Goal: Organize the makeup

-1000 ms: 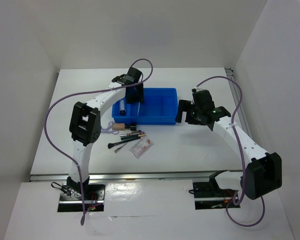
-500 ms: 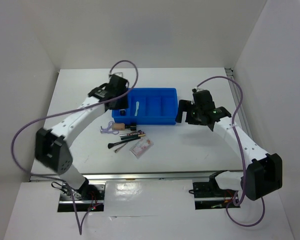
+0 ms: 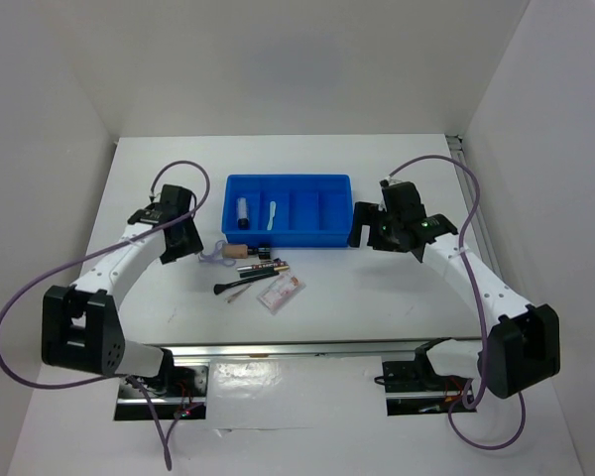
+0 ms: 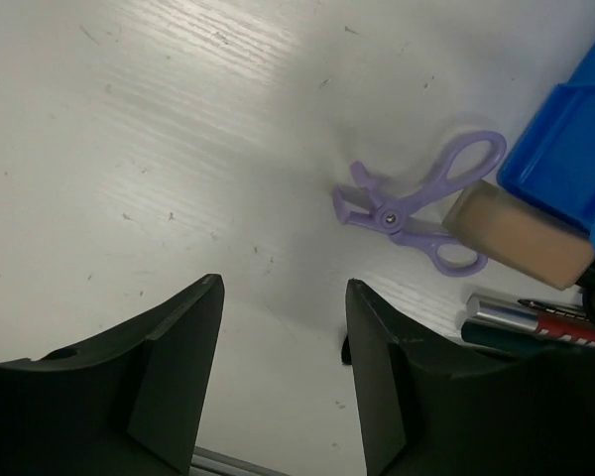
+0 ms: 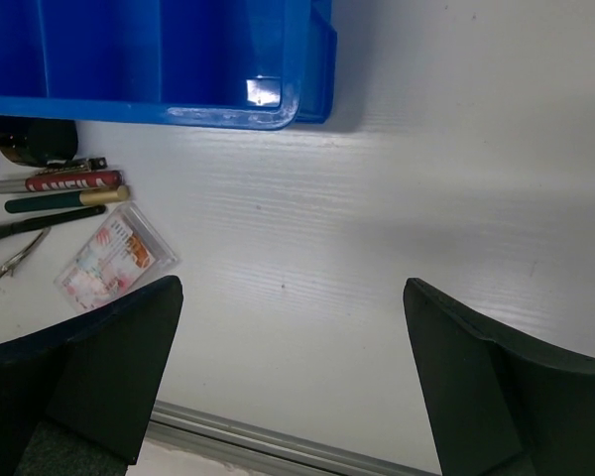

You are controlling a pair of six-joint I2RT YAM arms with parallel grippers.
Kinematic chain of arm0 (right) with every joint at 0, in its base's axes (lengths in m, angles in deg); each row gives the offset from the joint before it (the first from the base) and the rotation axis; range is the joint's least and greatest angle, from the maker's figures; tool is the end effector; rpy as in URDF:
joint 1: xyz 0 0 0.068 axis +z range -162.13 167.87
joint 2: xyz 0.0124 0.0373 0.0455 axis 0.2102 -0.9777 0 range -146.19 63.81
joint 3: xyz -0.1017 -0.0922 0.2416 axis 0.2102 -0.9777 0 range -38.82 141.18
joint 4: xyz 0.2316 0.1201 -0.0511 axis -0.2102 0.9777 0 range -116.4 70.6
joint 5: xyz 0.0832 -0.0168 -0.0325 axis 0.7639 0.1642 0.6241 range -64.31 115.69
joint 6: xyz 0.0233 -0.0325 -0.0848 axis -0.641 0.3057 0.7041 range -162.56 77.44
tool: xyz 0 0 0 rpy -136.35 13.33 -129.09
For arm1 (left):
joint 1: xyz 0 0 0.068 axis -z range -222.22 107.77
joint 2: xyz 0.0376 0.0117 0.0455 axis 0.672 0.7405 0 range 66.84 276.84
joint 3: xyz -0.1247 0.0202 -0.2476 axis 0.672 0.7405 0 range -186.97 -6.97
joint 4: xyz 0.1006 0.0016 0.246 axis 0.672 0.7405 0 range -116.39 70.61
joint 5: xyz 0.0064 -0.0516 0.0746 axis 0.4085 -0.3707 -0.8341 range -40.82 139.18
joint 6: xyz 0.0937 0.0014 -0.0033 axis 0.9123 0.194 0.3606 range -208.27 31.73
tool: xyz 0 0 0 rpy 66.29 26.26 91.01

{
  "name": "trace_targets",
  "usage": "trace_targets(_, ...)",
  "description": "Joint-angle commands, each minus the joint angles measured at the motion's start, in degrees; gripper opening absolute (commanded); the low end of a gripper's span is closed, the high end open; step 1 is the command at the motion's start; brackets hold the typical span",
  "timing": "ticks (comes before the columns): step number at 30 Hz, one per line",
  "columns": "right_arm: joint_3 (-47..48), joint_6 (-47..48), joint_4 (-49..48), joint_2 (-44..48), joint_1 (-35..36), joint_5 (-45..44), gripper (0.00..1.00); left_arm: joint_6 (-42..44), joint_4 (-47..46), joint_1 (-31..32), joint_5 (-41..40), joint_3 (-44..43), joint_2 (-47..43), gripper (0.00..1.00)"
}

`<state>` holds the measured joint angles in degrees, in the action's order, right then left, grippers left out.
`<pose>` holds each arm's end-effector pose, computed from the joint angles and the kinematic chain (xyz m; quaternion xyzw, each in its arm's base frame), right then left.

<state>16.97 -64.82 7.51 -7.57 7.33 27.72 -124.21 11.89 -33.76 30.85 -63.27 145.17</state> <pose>0.2759 0.1006 0.2389 0.0168 0.9379 0.1388 0.3175 0.2965 -0.0172 0.2052 -0.2663 0.9173 0.0470 0.2923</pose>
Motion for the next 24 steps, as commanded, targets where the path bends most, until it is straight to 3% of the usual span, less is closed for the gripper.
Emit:
trace_targets(1, 0.2, -0.2, -0.9, 2.0, -0.2, 0.3, 1.00, 1.2, -2.5, -1.9, 4.8, -3.4, 4.9, 0.66)
trace_targets(8, -0.3, -0.2, -0.3, 3.1, -0.2, 0.3, 1.00, 0.5, -1.3, -3.2, 7.7, -6.0, 12.4, 0.62)
trace_targets(20, -0.3, -0.2, -0.9, 1.9, -0.2, 0.9, 1.00, 1.1, -3.6, -2.7, 10.9, -5.4, 14.4, 0.58)
trace_targets(24, -0.3, -0.2, -0.9, 1.9, -0.2, 0.9, 1.00, 1.1, -3.6, -2.7, 9.6, -6.2, 15.7, 0.51)
